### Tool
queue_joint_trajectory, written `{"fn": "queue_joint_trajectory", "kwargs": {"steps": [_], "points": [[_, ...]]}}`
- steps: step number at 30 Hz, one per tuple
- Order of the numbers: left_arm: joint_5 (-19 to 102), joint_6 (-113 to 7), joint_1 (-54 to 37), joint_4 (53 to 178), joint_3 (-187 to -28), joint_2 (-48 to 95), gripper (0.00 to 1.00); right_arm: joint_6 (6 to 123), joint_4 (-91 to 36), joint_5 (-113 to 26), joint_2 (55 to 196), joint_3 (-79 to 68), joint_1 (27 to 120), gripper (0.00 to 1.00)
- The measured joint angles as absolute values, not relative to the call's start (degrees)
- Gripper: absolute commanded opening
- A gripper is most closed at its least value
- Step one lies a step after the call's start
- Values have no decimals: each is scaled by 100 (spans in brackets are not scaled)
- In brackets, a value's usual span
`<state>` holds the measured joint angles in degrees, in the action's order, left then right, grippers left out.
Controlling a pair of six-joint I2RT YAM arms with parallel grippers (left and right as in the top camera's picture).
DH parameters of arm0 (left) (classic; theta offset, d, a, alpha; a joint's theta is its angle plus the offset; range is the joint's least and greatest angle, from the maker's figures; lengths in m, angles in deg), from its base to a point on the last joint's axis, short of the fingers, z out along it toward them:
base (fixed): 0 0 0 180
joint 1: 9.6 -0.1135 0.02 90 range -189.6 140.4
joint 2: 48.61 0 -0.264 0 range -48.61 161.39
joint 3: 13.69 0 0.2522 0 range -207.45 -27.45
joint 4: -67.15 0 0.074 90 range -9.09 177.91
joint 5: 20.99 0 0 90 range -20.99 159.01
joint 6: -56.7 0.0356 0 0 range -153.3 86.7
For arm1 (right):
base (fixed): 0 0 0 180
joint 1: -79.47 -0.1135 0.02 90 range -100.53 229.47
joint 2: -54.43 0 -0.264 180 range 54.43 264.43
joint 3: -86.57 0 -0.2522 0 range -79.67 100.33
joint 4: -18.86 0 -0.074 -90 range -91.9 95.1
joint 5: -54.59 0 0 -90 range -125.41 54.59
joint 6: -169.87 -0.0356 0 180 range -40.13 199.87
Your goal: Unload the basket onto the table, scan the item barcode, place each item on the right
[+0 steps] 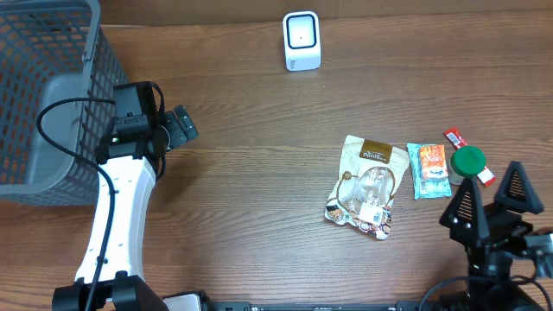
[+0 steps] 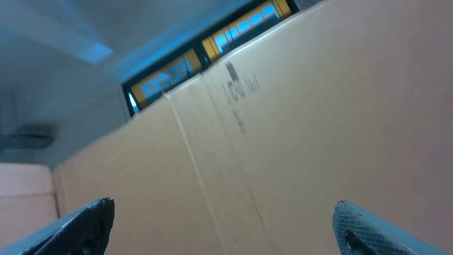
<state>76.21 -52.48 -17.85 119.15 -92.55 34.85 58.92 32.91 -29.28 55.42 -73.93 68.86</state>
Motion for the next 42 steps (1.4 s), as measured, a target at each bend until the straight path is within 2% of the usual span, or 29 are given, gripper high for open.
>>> {"fn": "queue_joint_trajectory", "kwargs": {"steps": [4, 14, 24, 35, 42], "points": [[7619, -5248, -1785, 11915, -9255, 3485, 100, 5892, 3188, -2930, 5527, -7771, 6923, 100], [7619, -5248, -1785, 11915, -9255, 3485, 100, 5885, 1967, -3098, 5527, -7863, 6932, 100], [7621, -5248, -1785, 11913, -9255, 3485, 100, 6021, 85, -3142, 5520, -7863, 6932, 100], [7619, -5248, -1785, 11915, -9255, 3485, 100, 7931, 113, -3264, 5520, -7863, 6932, 100], [7621, -5248, -1785, 11915, -9255, 3485, 100, 8465, 32, -3264, 5516, -7863, 6932, 100]]}}
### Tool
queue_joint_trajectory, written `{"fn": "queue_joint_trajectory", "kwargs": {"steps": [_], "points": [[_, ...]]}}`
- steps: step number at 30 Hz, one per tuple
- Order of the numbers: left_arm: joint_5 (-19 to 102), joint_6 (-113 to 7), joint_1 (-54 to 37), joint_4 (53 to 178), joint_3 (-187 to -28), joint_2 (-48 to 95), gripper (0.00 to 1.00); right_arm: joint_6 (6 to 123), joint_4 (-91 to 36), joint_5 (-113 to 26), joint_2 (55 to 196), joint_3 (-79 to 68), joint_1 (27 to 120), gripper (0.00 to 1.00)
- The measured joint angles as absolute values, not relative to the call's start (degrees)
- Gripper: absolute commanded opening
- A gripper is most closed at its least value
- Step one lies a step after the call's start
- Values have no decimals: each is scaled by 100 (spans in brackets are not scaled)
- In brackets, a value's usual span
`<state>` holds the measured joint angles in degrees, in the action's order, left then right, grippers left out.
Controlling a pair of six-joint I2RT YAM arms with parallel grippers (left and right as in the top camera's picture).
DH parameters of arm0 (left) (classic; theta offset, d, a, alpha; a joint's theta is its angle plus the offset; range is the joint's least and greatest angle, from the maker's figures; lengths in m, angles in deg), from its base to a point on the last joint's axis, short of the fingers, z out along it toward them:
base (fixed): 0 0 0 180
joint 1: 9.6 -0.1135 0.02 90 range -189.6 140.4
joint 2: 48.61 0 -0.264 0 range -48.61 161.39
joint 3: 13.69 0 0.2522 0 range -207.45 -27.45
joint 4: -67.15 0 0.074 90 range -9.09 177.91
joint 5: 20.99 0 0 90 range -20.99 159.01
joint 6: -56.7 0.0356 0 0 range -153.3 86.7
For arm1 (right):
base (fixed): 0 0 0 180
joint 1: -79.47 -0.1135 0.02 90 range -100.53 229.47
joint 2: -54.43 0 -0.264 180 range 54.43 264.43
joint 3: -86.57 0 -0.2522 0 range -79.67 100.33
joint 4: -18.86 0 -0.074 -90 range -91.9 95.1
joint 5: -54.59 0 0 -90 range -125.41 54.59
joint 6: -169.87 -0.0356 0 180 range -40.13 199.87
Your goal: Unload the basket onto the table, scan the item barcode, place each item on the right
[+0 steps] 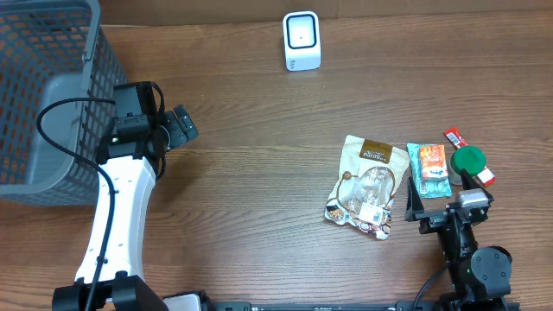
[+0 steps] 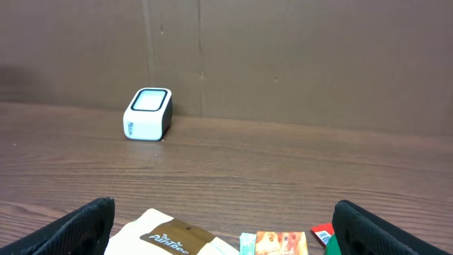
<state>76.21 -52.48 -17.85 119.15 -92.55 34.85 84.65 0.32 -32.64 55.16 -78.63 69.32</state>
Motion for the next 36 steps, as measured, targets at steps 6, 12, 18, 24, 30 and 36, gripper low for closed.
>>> {"fn": "queue_joint_trajectory", "kwargs": {"steps": [6, 12, 18, 24, 30, 36], "points": [[7619, -5248, -1785, 11915, -9255, 3485, 100, 8569, 30, -3336, 5516, -7863, 7124, 100], [7619, -5248, -1785, 11915, -9255, 3485, 100, 8587, 32, -3373, 5516, -7863, 7701, 100], [7619, -5248, -1785, 11915, -9255, 3485, 100, 8589, 32, -3373, 5516, -7863, 7804, 100], [7621, -5248, -1785, 11915, -9255, 3485, 100, 8589, 30, -3369, 5516, -7863, 7804, 100], [7619, -5248, -1785, 11915, -9255, 3485, 100, 8432, 30, -3356, 5516, -7863, 7804, 100], [7619, -5248, -1785, 11915, -9255, 3485, 100, 8132, 34, -3343, 5516, -7863, 7804, 100]]}}
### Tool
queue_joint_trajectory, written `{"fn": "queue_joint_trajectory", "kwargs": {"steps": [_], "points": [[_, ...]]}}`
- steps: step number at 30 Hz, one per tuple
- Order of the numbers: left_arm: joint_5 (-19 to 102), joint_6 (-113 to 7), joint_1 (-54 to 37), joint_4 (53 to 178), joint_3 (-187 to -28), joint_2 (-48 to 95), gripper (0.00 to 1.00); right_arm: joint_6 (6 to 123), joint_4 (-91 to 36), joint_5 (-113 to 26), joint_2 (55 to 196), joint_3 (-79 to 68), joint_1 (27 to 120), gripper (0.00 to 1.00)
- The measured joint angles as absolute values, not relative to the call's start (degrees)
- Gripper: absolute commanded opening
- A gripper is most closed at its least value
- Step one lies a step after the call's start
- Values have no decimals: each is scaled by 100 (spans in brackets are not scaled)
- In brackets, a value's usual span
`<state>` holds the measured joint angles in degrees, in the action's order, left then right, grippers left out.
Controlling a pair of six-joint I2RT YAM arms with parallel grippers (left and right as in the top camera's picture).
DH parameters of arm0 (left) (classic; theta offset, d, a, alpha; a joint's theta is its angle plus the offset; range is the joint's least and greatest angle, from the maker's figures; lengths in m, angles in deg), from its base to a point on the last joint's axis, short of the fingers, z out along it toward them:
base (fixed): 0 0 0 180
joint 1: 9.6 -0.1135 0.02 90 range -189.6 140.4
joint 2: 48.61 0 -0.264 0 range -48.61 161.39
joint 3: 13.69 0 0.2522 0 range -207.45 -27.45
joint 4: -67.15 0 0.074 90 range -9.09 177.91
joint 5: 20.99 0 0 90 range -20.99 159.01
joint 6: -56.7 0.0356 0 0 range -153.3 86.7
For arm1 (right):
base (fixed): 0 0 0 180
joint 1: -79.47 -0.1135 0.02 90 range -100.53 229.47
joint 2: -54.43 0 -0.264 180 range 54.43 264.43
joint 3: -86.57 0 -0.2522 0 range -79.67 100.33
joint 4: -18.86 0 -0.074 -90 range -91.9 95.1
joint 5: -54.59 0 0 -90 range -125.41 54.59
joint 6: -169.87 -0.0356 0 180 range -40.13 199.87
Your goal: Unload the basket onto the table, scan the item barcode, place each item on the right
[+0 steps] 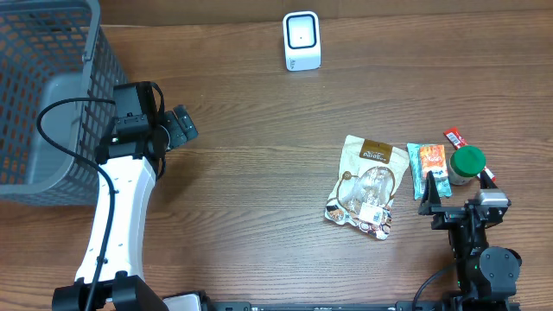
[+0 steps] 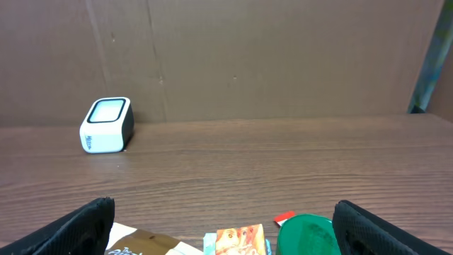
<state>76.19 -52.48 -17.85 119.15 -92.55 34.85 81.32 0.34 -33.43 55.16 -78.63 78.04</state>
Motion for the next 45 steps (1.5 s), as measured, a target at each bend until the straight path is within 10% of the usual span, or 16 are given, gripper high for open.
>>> {"fn": "queue_joint_trajectory", "kwargs": {"steps": [45], "points": [[7619, -5248, -1785, 11915, -9255, 3485, 100, 7988, 37, -3304, 5516, -7863, 7804, 100]]}}
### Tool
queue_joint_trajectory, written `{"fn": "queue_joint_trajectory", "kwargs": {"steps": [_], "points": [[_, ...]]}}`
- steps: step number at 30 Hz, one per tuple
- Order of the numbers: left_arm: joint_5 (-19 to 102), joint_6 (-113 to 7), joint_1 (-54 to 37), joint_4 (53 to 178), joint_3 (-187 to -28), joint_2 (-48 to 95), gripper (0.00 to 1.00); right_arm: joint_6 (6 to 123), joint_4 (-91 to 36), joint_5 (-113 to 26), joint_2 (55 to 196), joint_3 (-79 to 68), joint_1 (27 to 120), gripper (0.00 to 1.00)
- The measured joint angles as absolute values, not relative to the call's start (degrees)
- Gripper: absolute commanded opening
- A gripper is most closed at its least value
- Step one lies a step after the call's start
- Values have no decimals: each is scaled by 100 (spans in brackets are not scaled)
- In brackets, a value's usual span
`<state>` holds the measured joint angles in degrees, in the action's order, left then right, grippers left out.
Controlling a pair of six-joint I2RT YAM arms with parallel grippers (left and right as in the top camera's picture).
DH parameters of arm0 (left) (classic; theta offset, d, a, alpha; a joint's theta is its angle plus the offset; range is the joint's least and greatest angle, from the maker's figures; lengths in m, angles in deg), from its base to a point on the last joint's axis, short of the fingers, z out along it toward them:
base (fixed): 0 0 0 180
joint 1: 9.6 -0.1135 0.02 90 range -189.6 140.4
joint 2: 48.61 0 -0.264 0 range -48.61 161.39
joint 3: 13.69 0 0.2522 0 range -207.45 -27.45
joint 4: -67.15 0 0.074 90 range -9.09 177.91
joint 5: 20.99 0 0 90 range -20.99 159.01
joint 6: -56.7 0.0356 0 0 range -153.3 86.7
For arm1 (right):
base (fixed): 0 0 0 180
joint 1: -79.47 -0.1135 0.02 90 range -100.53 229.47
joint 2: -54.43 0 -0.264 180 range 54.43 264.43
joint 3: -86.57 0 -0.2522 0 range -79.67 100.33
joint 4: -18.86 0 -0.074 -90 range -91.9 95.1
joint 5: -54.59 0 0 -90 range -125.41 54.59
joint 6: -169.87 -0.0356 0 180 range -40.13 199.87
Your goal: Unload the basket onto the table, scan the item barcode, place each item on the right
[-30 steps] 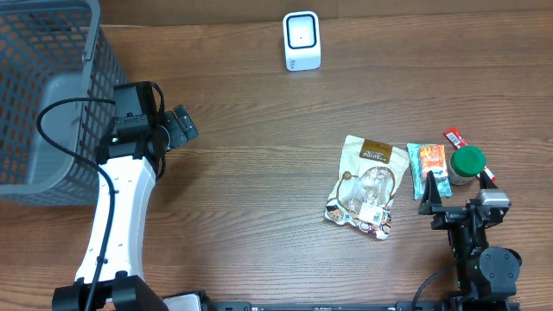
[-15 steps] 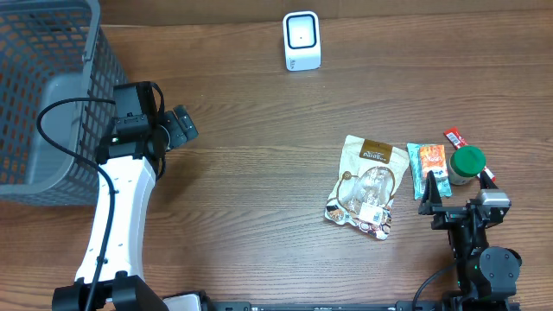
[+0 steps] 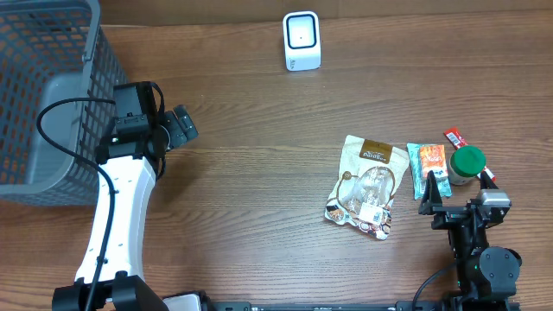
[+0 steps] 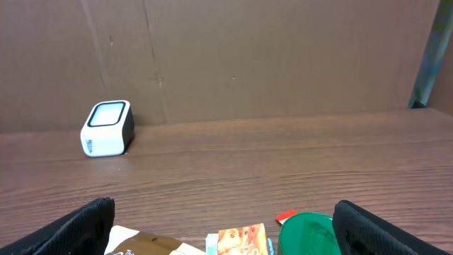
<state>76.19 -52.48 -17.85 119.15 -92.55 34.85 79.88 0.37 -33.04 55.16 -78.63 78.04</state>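
A white scanner (image 3: pixel 301 40) stands at the table's far edge and shows at the left of the right wrist view (image 4: pixel 107 128). A beige snack pouch (image 3: pixel 369 185), an orange-and-teal packet (image 3: pixel 429 168), a green-lidded jar (image 3: pixel 467 162) and a red bar (image 3: pixel 455 138) lie at the right. My right gripper (image 3: pixel 458 185) is low at the near side of the packet and jar. It is open (image 4: pixel 226 230), with the packet (image 4: pixel 239 239) and green lid (image 4: pixel 306 232) between its fingers' lines. My left gripper (image 3: pixel 180 127) hovers by the basket, holding nothing that I can see.
A grey mesh basket (image 3: pixel 43 95) fills the far left corner, next to the left arm. A brown cardboard wall (image 4: pixel 269 57) rises behind the table's far edge.
The right wrist view has shifted only by a hair. Both arms and all items are where they were.
My right gripper was first open and raised, facing the cardboard wall above the table. Then it was down near the table behind the pouch and packet, facing the scanner. Later it stood further right, behind the packet and jar, where it still is.
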Motion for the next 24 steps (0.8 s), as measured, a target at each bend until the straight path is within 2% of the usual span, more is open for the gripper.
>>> {"fn": "queue_joint_trajectory", "kwargs": {"steps": [7, 18, 24], "points": [[7621, -5248, -1785, 11937, -9255, 3159, 100, 7986, 34, -3306, 5516, -7863, 7804, 100], [7635, -5250, -1785, 11906, -9284, 231, 100, 7988, 34, -3304, 5516, -7863, 7804, 100], [7637, -5250, -1785, 11934, -9286, -360, 100, 7986, 39, -3304, 5516, -7863, 7804, 100]]}}
